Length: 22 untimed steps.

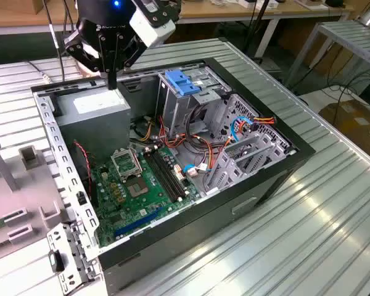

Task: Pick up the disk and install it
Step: 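Reach for the disk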

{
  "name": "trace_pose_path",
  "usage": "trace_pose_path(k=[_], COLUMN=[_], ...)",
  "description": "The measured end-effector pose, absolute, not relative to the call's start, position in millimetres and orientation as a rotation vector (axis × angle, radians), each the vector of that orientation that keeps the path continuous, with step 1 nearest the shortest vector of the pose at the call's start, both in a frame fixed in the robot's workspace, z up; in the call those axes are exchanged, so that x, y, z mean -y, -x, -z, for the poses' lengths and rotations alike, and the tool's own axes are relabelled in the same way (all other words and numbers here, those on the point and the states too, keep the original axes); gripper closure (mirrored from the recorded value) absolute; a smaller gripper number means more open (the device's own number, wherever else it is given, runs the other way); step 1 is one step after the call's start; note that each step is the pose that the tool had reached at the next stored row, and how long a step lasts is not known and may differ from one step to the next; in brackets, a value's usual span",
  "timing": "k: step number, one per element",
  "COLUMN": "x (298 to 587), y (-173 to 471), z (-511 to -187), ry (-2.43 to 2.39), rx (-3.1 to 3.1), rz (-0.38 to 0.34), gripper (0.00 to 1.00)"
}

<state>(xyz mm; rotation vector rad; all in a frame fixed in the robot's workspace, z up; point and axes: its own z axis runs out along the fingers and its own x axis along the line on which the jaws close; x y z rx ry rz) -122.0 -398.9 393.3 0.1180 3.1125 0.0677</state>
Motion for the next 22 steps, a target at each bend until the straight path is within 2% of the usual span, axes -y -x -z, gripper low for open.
trace_pose_path(k=[22], x=[398.9], y=[130.2], z=[-393.3], ry=[-0.118], rx=[-3.112], rz=[-0.068], gripper=[0.89])
